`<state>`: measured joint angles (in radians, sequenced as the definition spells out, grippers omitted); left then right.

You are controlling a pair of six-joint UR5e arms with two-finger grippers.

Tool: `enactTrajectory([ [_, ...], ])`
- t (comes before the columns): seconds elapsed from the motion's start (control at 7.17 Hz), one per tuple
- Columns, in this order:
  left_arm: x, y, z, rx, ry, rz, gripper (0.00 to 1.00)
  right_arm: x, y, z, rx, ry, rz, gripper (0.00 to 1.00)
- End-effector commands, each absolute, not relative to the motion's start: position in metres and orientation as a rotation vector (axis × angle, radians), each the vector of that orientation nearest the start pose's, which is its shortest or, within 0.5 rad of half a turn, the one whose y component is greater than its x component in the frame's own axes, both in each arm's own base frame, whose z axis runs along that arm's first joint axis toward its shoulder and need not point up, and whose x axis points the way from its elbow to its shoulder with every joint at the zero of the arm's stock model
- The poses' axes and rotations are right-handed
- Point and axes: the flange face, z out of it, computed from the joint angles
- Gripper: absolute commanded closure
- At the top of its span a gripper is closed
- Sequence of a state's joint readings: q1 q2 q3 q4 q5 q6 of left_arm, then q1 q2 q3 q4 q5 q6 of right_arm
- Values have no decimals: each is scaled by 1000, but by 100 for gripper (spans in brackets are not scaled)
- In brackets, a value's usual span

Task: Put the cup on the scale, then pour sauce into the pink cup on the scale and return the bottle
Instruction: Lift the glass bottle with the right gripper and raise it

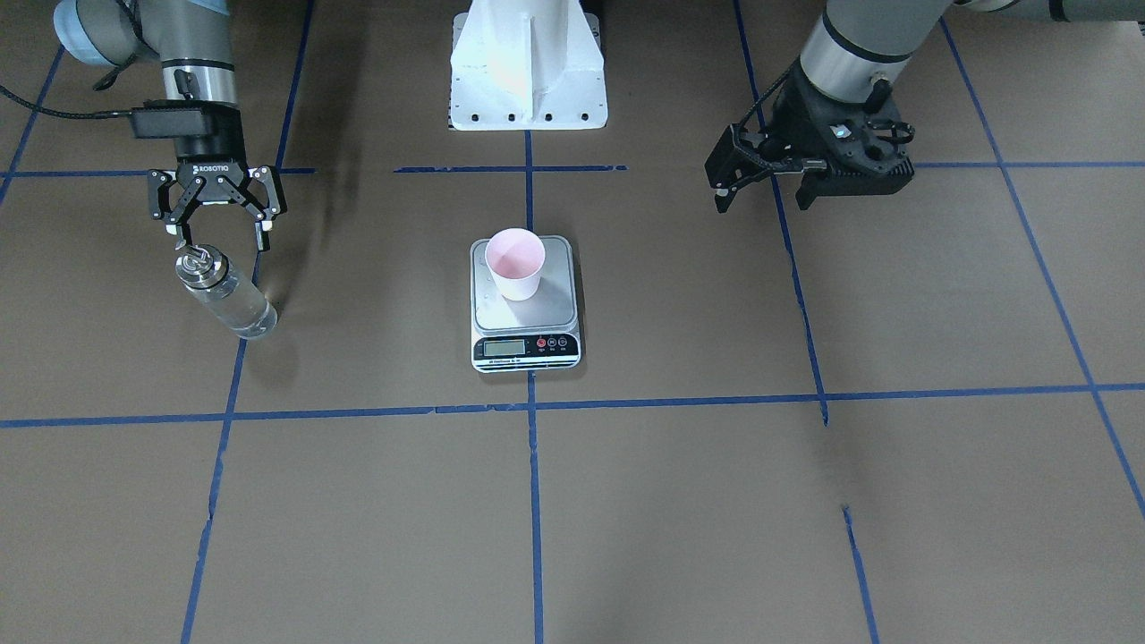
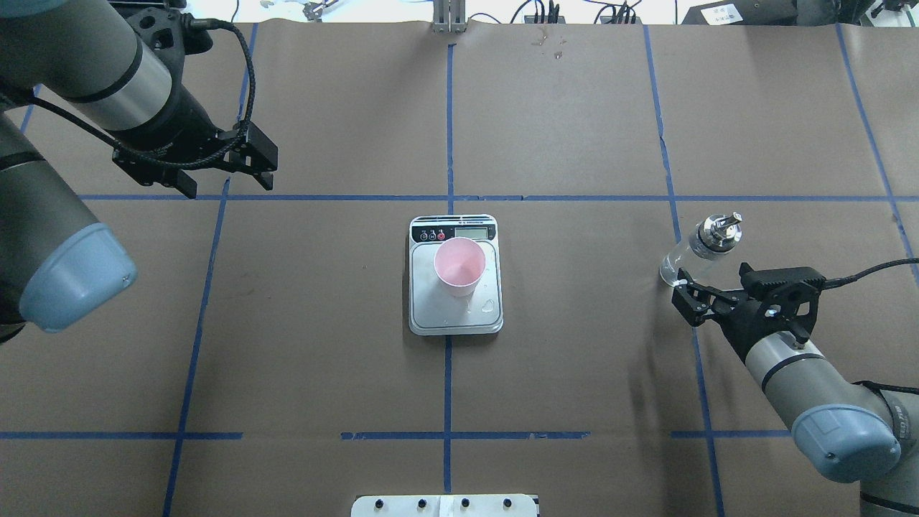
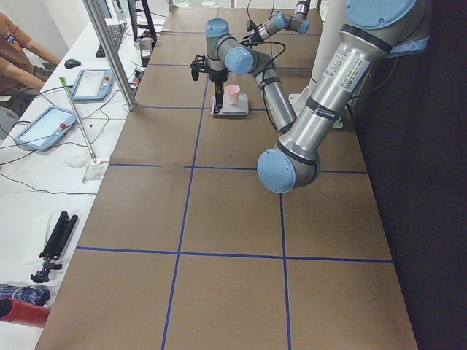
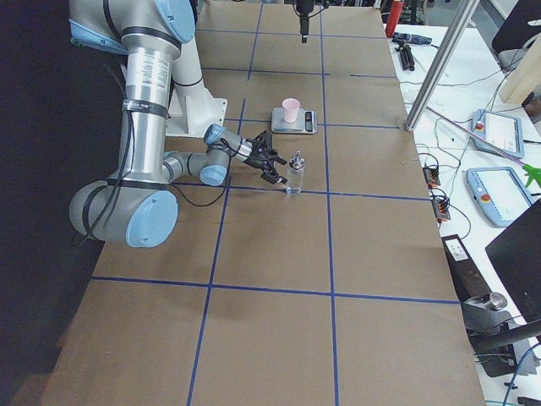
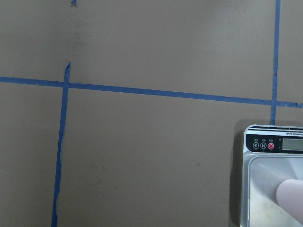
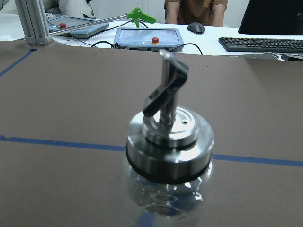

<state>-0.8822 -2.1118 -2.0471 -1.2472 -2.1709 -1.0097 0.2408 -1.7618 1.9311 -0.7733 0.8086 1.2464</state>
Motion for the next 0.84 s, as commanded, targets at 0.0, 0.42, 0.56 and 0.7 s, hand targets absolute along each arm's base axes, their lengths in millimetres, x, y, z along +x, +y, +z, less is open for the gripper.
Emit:
enactTrajectory([
  [0.0, 292, -477, 193, 12, 884, -92, 0, -365, -297, 485, 930, -681, 287, 0],
  [0.42, 292, -477, 193, 12, 884, -93, 0, -365, -299, 487, 931, -673, 284, 0],
  [0.56, 292, -478, 193, 12, 882, -94, 0, -367, -304, 483, 946, -663, 271, 0],
  [0.7, 293, -477, 193, 11, 882, -92, 0, -383, -312, 470, 964, -677, 268, 0],
])
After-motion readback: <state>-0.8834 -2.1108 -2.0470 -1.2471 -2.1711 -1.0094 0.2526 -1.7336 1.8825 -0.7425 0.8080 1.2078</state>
